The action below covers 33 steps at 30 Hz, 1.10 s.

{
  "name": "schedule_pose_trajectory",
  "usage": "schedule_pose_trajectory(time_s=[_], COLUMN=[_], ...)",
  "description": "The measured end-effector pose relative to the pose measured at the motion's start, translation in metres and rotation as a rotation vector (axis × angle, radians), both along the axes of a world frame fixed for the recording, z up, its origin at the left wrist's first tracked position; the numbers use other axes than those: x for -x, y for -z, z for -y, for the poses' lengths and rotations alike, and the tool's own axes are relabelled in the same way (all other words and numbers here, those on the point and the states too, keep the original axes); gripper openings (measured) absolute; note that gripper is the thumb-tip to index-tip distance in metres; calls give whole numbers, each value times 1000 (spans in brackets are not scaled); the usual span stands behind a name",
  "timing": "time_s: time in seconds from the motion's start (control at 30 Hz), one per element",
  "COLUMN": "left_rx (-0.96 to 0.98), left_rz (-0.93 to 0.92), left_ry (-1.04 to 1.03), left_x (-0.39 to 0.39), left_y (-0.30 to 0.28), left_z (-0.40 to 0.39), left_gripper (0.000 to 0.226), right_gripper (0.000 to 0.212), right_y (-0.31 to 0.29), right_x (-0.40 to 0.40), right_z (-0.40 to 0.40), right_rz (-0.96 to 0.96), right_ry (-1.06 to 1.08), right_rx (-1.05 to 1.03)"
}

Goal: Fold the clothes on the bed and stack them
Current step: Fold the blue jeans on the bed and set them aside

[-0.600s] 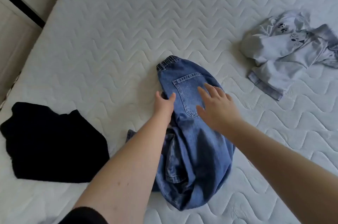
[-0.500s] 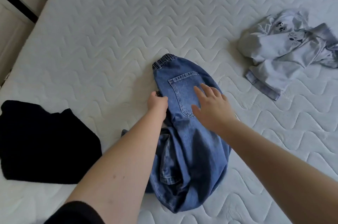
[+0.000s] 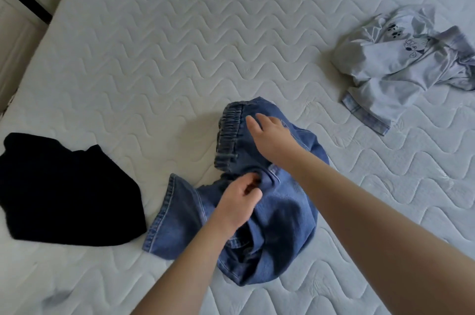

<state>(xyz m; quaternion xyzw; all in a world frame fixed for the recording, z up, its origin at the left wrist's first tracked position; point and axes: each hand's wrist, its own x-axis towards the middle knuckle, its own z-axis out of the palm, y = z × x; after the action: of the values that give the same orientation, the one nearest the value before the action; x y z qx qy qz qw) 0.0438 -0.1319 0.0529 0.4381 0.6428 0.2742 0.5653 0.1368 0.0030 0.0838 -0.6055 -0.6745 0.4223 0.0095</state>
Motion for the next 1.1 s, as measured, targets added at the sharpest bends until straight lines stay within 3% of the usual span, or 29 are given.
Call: schedule_pose_trajectory(time_s=[0.1, 0.2, 0.27, 0.33, 0.43, 0.5, 0.57, 0.67, 0.83, 0.93, 1.1], left_rx=[53, 162, 250, 327, 450, 511, 473, 276, 102, -43, -173], left_rz=[-96, -162, -168, -134, 88, 433, 574, 391, 29, -74, -143], left_ry=[177, 158, 123, 82, -73, -350, -592, -613, -103, 75, 97], left_x=[-14, -25, -29, -30, -31, -33, -31, -21, -17, -38, -69], left_y=[15, 34, 43, 47, 52, 49, 43, 27, -4, -38, -81], left_z=[37, 71, 88, 97, 107, 107, 102, 90, 87, 99, 127], left_gripper=[16, 13, 19, 19, 23, 32, 47, 60, 20, 13, 22], right_gripper=[71, 85, 82, 64, 34, 28, 26, 21, 9, 18, 24], right_y=[19, 46, 66, 81, 89, 85, 75, 59, 29, -1, -58], right_x=[7, -7, -26, -44, -64, -74, -82, -97, -143, -165, -167], right_z=[20, 55, 77, 92, 100, 102, 108, 132, 175, 195, 218], right_rz=[127, 267, 333, 350, 281, 199, 120, -24, -167, -308, -478], right_ry=[-4, -113, -179, -213, -147, -91, -77, 0, 297, 474, 533], right_rx=[119, 128, 87, 30, -78, -82, -80, -68, 89, 183, 259])
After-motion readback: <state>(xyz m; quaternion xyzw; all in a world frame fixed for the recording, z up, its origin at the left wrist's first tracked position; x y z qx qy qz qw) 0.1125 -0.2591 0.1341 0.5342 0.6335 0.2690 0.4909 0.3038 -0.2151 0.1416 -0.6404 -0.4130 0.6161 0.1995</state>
